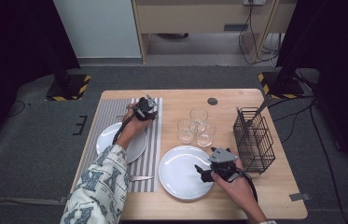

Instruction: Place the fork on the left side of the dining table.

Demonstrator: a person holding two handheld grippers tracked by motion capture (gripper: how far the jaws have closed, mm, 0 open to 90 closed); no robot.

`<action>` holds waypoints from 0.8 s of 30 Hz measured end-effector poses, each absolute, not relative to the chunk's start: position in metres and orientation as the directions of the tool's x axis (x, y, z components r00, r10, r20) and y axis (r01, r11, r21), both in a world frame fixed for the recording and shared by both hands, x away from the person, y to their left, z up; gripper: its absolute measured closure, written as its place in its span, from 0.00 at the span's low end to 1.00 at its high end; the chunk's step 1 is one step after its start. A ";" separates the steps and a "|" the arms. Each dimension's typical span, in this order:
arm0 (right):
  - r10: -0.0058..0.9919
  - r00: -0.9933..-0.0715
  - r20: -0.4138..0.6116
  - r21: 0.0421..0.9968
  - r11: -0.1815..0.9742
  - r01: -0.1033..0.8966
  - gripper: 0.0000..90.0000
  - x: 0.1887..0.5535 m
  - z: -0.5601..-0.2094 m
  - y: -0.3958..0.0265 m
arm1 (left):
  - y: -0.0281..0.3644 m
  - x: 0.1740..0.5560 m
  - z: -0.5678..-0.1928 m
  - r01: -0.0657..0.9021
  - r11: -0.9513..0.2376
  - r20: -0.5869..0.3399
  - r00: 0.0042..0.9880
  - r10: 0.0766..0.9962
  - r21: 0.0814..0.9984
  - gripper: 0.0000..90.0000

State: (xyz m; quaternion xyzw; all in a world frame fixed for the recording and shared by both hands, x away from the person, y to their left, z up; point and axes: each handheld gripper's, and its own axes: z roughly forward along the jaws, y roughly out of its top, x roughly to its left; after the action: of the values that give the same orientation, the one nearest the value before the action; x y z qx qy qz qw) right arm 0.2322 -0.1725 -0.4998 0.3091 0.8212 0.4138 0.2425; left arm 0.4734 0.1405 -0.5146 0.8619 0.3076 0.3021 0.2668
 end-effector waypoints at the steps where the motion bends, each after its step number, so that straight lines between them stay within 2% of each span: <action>1: 0.708 -0.691 -0.143 0.830 0.467 0.306 0.11 0.232 -0.500 -0.173 | 0.140 0.473 -0.515 0.370 -0.667 0.354 0.629 0.692 0.647 0.57; 24: 0.708 -0.691 -0.142 0.828 0.467 0.309 0.11 0.231 -0.499 -0.172 | 0.143 0.471 -0.517 0.376 -0.665 0.350 0.629 0.694 0.645 0.56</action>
State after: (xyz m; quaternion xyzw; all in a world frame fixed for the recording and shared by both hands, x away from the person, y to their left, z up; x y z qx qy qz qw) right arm 0.2314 -0.1717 -0.4992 0.3095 0.8217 0.4129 0.2419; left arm 0.4708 0.1433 -0.5165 0.8621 0.3103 0.2991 0.2665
